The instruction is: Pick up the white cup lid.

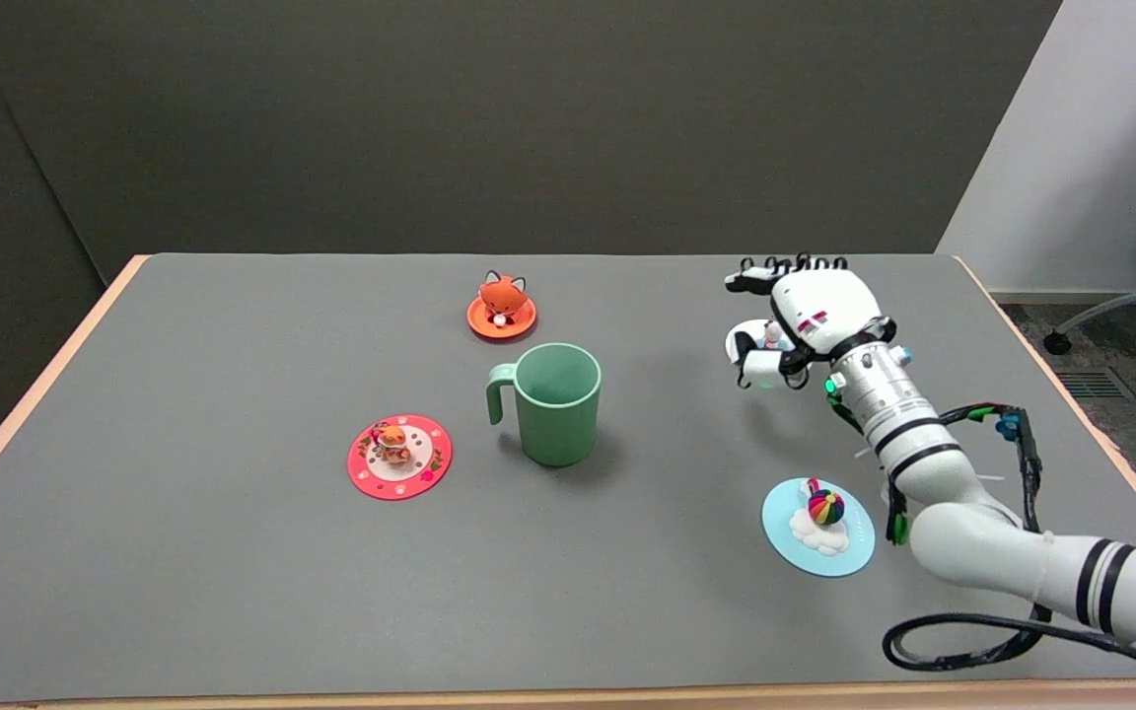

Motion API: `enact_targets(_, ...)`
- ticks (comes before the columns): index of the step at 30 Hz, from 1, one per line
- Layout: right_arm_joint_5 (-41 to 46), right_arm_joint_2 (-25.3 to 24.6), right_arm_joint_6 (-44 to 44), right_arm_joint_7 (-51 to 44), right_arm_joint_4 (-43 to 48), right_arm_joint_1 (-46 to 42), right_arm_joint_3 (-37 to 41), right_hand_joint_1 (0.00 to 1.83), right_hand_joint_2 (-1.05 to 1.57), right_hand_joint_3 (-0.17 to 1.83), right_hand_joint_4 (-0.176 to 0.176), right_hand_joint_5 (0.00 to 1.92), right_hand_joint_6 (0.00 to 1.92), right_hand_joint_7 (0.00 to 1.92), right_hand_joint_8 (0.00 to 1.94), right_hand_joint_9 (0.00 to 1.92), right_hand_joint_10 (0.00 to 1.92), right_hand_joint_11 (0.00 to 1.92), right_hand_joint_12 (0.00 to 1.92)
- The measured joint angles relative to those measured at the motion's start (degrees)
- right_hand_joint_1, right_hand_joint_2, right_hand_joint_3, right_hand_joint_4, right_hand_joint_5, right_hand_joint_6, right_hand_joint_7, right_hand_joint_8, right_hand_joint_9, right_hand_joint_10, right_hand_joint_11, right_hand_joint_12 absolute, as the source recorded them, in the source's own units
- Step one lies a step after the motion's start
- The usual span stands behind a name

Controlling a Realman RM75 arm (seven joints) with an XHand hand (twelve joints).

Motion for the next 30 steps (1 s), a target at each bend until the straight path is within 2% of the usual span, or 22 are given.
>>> enact_targets(23,2.79,0.69,-3.16,3.37,8.37,6.11,-0.74,0.76,0.76,0.91,0.083,0.64,0.19,0.72,0.20,0.76,0.21,0.38,0.94)
enact_targets(25,3.11,0.70,-3.28,3.51,8.71,6.24,-0.86,0.74,0.72,1.01,0.080,0.63,0.20,0.74,0.18,0.77,0.22,0.40,0.89)
enact_targets(29,4.25,0.71,-3.31,4.02,9.42,6.42,-1.10,0.75,0.73,1.00,0.080,0.63,0.20,0.75,0.18,0.77,0.22,0.39,0.91)
enact_targets(30,4.56,0.72,-3.32,4.15,9.60,6.45,-1.18,0.77,0.77,0.91,0.082,0.63,0.19,0.74,0.20,0.78,0.21,0.37,0.95)
